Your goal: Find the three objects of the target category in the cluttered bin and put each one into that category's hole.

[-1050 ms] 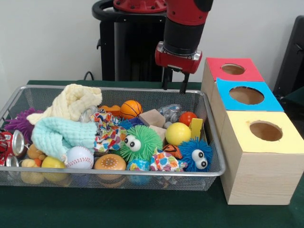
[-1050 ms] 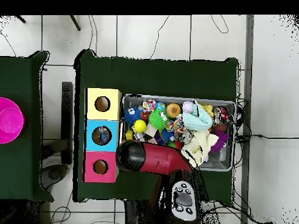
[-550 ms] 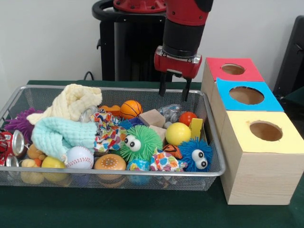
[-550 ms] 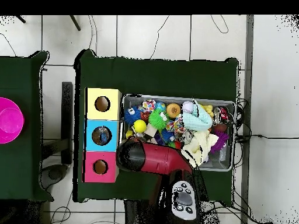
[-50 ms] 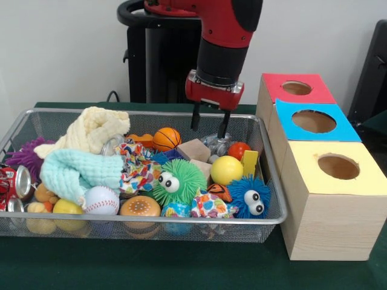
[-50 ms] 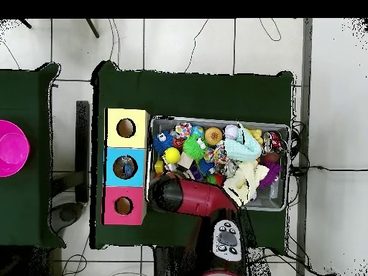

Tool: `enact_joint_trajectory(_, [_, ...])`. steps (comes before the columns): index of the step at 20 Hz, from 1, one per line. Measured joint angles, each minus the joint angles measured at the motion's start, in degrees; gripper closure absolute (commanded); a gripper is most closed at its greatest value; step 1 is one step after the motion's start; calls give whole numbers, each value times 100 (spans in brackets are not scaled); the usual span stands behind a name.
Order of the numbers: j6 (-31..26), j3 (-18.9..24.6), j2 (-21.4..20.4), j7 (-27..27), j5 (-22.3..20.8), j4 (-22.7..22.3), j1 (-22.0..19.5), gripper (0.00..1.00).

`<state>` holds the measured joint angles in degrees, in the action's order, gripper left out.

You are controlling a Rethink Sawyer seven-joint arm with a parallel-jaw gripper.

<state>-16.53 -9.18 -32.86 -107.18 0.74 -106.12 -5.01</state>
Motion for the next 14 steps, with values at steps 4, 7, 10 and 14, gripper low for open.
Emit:
enact_joint_trajectory(4, [0, -55, 149, 0, 0, -19, 3, 0])
enact_joint_trajectory(7, [1, -63, 239, 0, 1, -42, 2, 0])
enact_joint_trajectory(10, [5, -26, 289, 0, 3, -112, -55, 0])
enact_joint_trajectory(14, [19, 97, 237, 0, 2, -195, -214, 0])
